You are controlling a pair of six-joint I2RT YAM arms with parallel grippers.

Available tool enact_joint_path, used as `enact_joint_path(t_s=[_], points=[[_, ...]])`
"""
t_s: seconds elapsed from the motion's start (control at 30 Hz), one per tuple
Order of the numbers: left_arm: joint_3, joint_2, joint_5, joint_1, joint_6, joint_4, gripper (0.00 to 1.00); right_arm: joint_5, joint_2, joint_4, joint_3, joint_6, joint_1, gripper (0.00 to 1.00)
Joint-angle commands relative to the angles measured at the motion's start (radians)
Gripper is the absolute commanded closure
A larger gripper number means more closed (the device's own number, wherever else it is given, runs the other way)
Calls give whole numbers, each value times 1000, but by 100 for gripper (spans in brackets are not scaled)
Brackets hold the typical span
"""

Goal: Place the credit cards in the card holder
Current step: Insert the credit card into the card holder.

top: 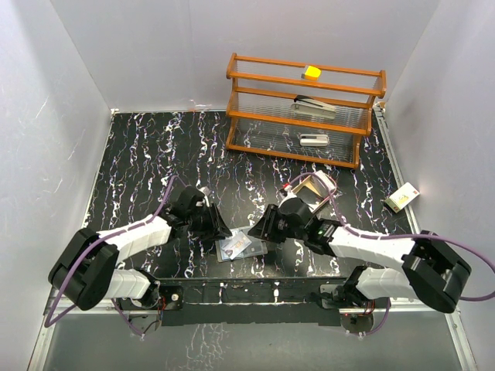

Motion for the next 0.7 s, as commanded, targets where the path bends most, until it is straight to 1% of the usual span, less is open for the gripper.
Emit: enact_joint_path(t_s=[0.0, 0.13, 0.33, 0.5, 0.67], points=[[29, 3, 34, -4, 54, -94, 65, 46, 77, 111, 42, 91, 45, 68], [17, 25, 78, -4, 53, -78, 64, 48, 178, 155, 59, 116, 81, 68], [-1, 39, 130, -4, 41, -45, 64, 45, 282, 193, 69, 113, 102, 68], [11, 65, 160, -4, 54, -52, 64, 78, 306, 182, 54, 109, 111, 73], [2, 111, 209, -4, 35, -4, 64, 91, 311, 178, 45, 101, 111, 76]])
